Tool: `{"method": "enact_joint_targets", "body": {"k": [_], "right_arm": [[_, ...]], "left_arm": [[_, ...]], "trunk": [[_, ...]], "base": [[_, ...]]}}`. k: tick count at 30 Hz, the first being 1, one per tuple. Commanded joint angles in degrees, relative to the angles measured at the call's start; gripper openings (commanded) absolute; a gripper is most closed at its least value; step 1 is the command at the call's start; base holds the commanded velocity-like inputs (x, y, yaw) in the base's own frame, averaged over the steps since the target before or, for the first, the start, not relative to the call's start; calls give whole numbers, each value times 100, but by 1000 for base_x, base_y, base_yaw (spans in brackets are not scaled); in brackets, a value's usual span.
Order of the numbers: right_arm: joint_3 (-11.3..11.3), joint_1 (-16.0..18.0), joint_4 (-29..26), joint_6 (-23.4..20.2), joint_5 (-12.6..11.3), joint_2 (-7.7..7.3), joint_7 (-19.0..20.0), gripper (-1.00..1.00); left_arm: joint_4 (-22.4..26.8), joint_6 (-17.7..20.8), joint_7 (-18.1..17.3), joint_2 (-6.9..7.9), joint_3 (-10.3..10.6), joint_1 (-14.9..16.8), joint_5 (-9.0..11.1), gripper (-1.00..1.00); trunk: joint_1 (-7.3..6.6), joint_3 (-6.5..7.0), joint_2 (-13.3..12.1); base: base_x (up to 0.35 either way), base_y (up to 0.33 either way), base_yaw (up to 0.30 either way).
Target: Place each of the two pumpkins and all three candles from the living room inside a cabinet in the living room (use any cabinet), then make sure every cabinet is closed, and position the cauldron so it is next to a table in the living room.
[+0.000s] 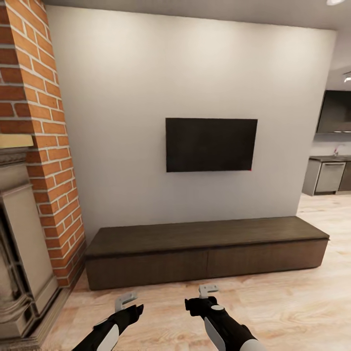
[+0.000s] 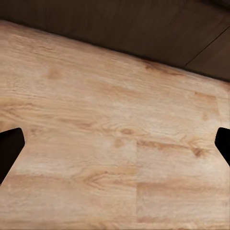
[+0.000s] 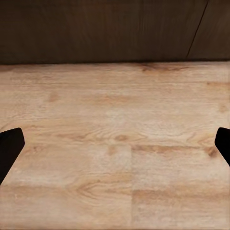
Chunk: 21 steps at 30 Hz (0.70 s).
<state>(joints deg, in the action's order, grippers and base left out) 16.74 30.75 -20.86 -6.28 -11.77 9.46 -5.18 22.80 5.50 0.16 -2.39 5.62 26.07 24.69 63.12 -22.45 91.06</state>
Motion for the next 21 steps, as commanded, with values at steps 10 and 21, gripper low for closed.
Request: {"method": "enact_joint_targets", "body": {"k": [10,21], "right_arm": [[49,1,-15,-27,-54,-6,-42,100],[49,1,-15,-23,-54,-6,-39,100]], "left_arm": [[5,22,2,2,17,4,36,100],[5,14,2,2,23,4,36,100]], "trunk": [[0,26,4],[0,62,4]], "base": [[175,-155,253],[307,-20,253]]}}
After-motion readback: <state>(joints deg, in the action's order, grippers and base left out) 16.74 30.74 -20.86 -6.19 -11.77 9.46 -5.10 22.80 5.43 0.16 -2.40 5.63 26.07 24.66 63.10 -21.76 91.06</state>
